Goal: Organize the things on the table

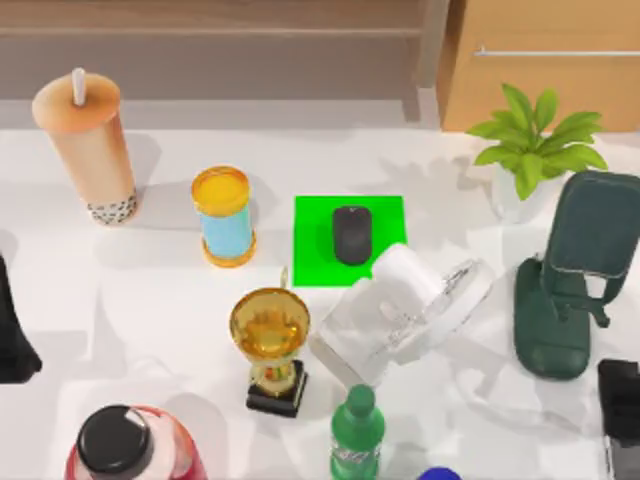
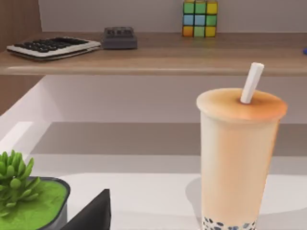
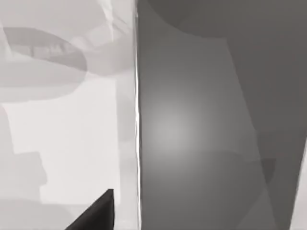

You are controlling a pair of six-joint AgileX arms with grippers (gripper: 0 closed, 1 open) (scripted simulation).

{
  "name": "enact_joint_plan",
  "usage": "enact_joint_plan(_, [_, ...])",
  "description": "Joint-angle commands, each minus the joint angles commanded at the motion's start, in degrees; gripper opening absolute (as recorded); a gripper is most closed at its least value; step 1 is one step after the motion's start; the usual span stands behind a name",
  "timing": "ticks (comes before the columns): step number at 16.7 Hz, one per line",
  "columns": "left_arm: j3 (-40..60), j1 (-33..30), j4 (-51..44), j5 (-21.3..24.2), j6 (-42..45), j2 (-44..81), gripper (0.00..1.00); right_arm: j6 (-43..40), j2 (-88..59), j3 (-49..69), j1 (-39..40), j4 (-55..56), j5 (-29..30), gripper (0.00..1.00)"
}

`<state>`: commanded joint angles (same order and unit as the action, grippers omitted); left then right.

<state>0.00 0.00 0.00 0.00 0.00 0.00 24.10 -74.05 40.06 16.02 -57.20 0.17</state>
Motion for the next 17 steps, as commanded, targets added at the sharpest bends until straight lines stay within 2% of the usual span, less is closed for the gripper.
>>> enact_joint_plan(6, [0.0, 0.0, 0.0, 0.0, 0.0, 0.0, 1.0, 0.3, -2.0, -11.7, 0.3, 14.1, -0.2, 1.0])
enact_joint_plan(15, [0.0, 0.0, 0.0, 0.0, 0.0, 0.0, 1.0, 0.5, -8.1, -9.0, 0.6, 18.3, -0.2, 1.0])
enact_joint_plan(17, [0.0, 0.0, 0.0, 0.0, 0.0, 0.0, 1.0, 0.5, -8.1, -9.0, 0.6, 18.3, -0.2, 0.85])
